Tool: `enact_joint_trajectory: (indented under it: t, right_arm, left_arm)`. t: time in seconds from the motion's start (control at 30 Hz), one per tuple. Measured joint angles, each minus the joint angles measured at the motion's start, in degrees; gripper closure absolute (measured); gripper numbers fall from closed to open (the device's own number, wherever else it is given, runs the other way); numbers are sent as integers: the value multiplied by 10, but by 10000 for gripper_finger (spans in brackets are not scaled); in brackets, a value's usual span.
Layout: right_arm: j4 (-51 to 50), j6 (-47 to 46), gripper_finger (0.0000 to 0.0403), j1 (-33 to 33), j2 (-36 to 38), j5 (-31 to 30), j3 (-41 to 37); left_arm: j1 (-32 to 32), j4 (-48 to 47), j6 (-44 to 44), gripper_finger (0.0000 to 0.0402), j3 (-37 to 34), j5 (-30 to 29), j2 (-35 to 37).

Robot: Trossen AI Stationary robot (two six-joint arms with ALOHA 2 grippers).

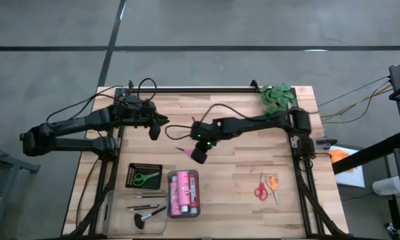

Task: Pick & Place Paint Supplies
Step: Put the pink scissors into the black bin

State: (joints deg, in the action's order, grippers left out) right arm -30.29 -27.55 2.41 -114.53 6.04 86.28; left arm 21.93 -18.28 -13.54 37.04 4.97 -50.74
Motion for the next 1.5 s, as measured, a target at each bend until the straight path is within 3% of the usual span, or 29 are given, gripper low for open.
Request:
enact_joint_trajectory:
  t: [0.5,1.5]
  right_arm:
    - [13,23,394,1,-135,-18,135]
    - [27,9,394,3,-150,-28,95]
  left_arm:
    - [0,-1,0,308,0,0,0]
    - [0,-1,0,308,0,0,0]
